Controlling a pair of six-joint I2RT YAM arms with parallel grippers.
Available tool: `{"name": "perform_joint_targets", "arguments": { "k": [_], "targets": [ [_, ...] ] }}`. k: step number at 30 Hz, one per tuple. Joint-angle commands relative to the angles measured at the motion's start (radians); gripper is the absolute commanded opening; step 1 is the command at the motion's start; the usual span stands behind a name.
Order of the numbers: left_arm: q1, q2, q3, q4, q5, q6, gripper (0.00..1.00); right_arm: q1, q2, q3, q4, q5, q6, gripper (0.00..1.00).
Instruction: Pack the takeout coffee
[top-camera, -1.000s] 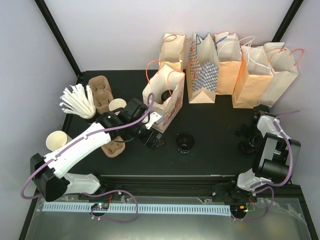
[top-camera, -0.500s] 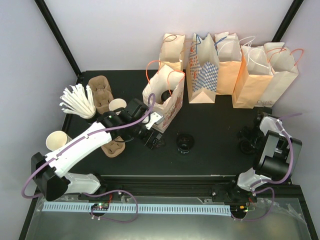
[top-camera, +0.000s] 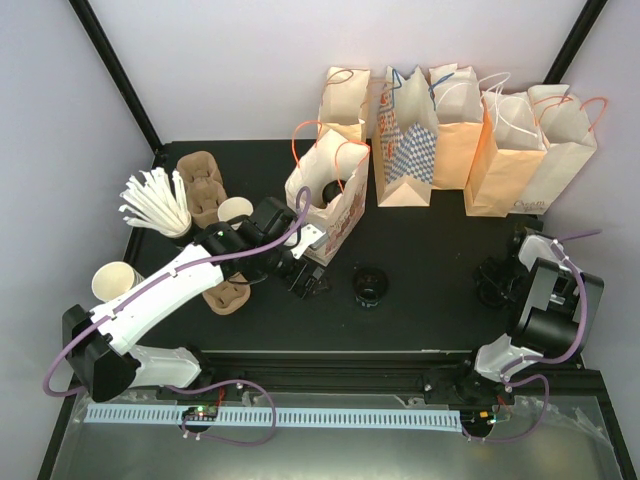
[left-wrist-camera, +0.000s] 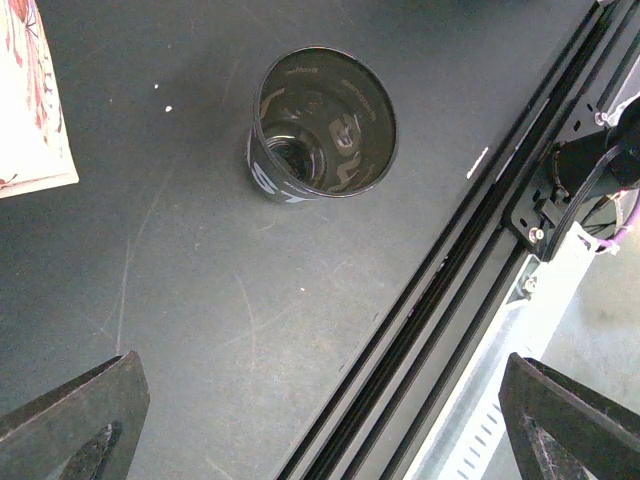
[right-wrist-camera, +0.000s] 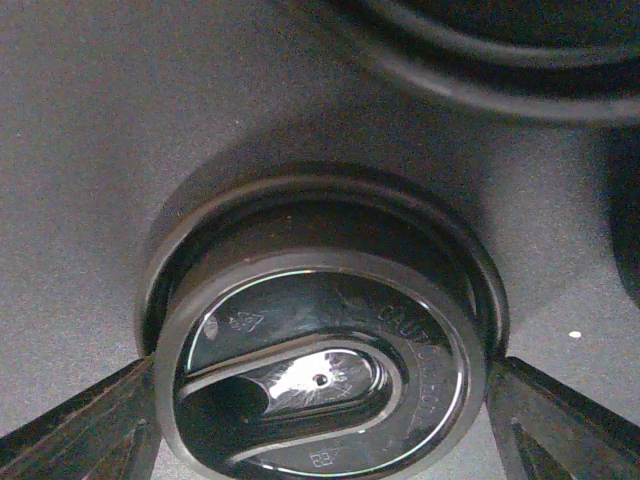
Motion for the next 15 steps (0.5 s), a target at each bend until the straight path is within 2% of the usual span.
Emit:
{"name": "perform_joint_targets", "arguments": {
  "k": [1,8,15],
  "targets": [
    [-0.007,-0.006,-0.002,0.020,-0.013,0.000,0.99,-0.006,0.002,-0.009,0.015,-0.014,-0.005,0.87],
    [-0.007,-0.021,-0.023,0.034,-0.024,-0.010,0.99,0.020,-0.074,0.000,0.000,-0.091,-0.020,0.85],
    [-0.007,-0.036,-0.056,0.058,-0.032,-0.037,0.99,0.143,-0.127,0.042,-0.051,-0.114,-0.021,0.83]
  ]
}}
